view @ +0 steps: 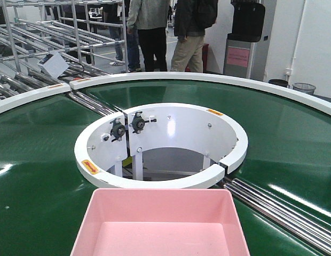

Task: Grab pink bin and stack on right shelf

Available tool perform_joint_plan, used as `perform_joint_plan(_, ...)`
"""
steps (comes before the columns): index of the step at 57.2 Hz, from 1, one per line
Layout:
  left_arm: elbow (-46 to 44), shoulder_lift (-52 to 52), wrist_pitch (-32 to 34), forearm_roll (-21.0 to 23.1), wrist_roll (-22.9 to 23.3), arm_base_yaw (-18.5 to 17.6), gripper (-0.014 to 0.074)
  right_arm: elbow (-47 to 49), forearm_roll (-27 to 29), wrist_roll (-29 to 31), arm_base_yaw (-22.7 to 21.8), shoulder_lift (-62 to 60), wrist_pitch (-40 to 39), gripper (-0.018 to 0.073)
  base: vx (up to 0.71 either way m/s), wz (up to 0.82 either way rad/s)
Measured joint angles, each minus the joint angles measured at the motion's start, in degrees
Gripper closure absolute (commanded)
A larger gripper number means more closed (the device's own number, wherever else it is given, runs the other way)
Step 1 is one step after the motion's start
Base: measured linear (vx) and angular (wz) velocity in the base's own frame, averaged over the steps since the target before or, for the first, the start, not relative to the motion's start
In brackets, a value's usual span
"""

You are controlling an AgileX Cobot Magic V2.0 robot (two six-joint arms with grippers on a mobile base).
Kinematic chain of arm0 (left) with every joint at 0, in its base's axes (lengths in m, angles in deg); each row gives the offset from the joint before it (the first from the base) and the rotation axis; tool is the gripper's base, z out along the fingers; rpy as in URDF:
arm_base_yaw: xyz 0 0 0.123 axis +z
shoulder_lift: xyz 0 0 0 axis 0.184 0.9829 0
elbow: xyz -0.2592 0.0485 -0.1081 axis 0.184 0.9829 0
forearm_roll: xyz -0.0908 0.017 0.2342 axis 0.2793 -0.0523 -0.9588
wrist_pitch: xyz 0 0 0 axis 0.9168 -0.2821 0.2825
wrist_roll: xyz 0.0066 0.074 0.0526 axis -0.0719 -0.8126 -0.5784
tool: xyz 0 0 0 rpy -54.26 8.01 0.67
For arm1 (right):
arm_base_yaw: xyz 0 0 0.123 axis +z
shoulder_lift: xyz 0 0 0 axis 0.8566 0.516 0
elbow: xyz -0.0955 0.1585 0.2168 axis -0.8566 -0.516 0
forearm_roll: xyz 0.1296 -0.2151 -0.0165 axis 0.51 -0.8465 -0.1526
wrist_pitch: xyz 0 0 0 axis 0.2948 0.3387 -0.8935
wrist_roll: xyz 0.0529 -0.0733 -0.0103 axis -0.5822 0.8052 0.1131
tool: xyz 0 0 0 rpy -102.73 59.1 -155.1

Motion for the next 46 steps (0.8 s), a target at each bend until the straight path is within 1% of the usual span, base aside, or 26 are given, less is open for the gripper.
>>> perform_joint_plan(36, 0.00, 0.00, 1.65, 0.00, 0.00, 0.00, 0.0598, 0.00, 0.00, -0.04, 0.00, 0.00, -0.05, 0.0571, 0.00, 0.00)
perform_joint_plan(41, 0.00, 0.00, 4.08, 0.00, 0.00, 0.00, 0.0598, 0.00, 0.00, -0.04, 0.00, 0.00, -0.16, 0.0571, 0.00, 0.00)
perform_joint_plan(46, 0.00, 0.00, 7.80, 0.00, 0.46, 0.00, 0.0598, 0.00, 0.00, -0.04, 0.00, 0.00, -2.40, 0.0571, 0.00, 0.00)
